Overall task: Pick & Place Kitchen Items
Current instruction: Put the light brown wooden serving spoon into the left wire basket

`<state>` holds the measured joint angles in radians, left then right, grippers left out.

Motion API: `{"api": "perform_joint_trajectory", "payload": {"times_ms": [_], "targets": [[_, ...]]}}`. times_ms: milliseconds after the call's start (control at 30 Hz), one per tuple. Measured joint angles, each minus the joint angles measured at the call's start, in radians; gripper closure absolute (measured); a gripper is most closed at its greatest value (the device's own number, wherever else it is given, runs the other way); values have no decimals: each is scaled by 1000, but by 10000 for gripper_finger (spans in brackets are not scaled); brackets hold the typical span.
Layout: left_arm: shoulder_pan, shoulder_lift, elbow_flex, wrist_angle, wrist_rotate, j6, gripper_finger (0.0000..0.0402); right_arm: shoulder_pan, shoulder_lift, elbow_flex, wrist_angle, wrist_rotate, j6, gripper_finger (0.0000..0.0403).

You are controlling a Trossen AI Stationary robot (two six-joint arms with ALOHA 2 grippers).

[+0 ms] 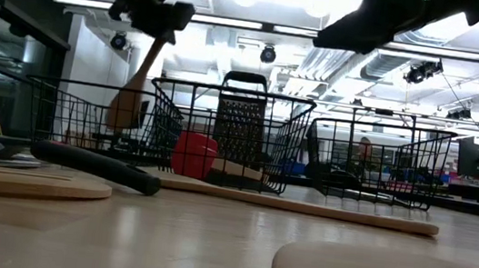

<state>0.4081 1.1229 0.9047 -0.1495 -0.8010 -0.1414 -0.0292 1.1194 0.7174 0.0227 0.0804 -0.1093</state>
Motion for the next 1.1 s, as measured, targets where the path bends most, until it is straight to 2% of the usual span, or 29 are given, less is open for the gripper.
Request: {"api": "perform_joint_trajectory", "payload": {"times_ms": [367,700,1100], "targets": [[145,0,0,-161,143,-174,312,0,0,0,-14,0,0,227],[245,1,23,-289,244,-233,312,0,0,0,-15,0,0,227],[294,36,73,-435,319,-274,312,0,0,0,-11,0,0,227]]}}
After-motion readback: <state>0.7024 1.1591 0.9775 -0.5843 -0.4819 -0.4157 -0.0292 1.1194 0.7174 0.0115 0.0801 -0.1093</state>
